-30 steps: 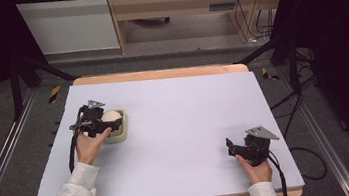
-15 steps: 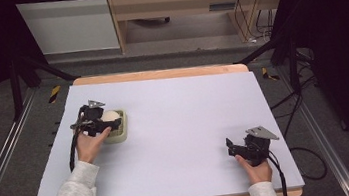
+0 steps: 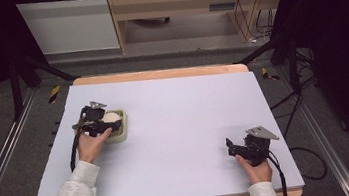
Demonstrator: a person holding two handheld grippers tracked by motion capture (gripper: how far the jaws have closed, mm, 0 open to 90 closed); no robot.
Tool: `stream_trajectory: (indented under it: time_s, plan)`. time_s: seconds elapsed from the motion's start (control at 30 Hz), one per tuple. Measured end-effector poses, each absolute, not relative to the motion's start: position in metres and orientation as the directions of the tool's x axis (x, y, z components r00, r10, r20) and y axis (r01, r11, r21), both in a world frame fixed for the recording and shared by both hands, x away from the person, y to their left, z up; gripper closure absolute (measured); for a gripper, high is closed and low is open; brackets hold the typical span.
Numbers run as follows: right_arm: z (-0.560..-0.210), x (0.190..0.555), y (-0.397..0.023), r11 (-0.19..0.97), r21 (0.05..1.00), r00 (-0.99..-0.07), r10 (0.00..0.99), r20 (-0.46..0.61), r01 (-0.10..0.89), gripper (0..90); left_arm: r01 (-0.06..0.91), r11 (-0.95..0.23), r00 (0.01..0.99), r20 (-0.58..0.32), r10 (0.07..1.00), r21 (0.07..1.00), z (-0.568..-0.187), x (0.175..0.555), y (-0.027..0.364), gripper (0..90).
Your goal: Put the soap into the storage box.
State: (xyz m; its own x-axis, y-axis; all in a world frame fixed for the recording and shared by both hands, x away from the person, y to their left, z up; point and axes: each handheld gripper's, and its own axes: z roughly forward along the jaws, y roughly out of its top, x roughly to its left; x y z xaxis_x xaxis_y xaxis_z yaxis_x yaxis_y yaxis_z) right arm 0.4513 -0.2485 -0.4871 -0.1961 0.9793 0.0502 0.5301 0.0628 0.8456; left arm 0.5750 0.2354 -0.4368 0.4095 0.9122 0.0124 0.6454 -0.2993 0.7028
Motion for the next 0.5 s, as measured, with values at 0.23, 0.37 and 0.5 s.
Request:
stream_trajectory:
  time_s: [0.23,0.37,0.5]
  plan:
    - [-0.4871,0.4512,-0.2485,0.063,0.846,-0.196,0.979,0.050,0.529,5.4,0.648,-0.314,0.419,0.020,0.908,0.694,-0.4393,0.5747,0.2316,24.2]
    - [-0.4871,0.4512,-0.2484,0.064,0.846,-0.196,0.979,0.049,0.529,5.4,0.651,-0.322,0.419,0.028,0.908,0.687,-0.4414,0.5748,0.2305,24.2]
    - [-0.4871,0.4512,-0.2485,0.063,0.846,-0.196,0.979,0.050,0.529,5.4,0.655,-0.324,0.419,0.029,0.908,0.682,-0.4441,0.5754,0.2298,24.2]
